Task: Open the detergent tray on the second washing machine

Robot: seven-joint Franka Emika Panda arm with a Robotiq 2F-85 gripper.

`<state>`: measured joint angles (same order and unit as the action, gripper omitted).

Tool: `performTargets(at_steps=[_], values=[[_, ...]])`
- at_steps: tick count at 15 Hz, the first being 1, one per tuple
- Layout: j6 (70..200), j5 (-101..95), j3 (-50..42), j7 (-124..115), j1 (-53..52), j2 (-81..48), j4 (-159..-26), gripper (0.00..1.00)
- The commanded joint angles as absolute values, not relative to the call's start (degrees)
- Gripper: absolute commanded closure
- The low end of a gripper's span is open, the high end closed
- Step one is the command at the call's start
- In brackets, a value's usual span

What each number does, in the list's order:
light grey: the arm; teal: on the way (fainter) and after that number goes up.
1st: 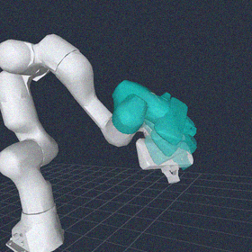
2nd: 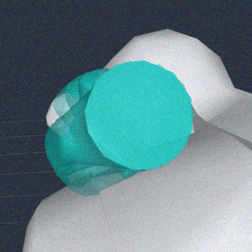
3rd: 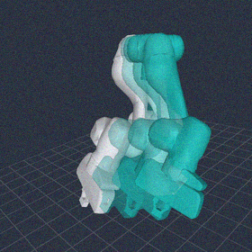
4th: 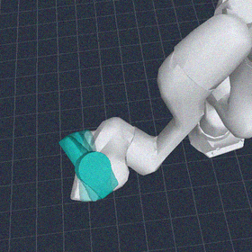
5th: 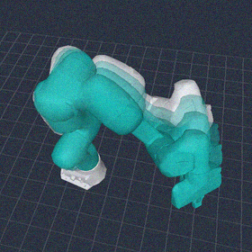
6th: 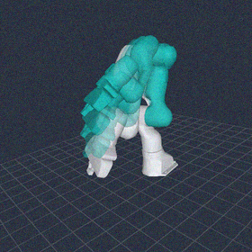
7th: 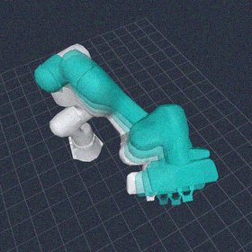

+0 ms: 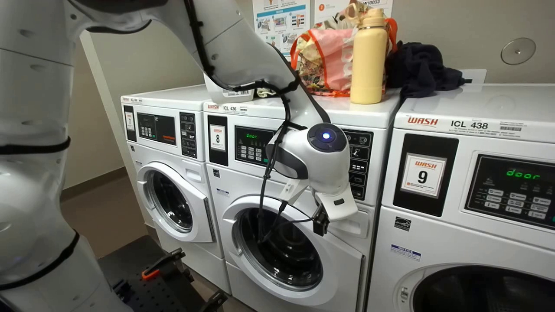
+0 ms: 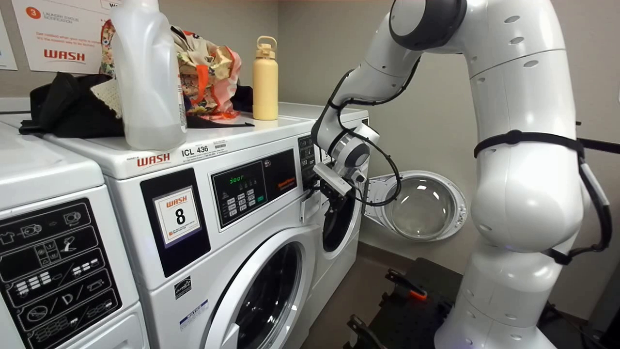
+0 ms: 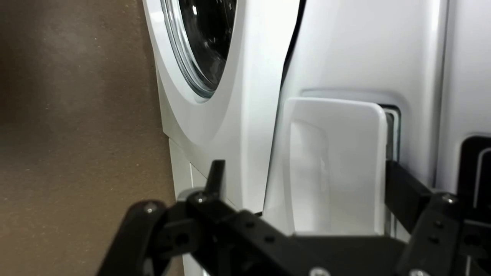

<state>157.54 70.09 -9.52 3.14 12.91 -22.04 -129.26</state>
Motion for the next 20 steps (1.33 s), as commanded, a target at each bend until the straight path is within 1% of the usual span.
performTargets(at_steps=[1, 20], values=[[158.18, 68.10, -10.09, 1.62, 12.25, -22.45, -130.53, 0.00], [157.56, 64.98, -11.04, -0.77, 12.31, -21.48, -133.51, 0.00]])
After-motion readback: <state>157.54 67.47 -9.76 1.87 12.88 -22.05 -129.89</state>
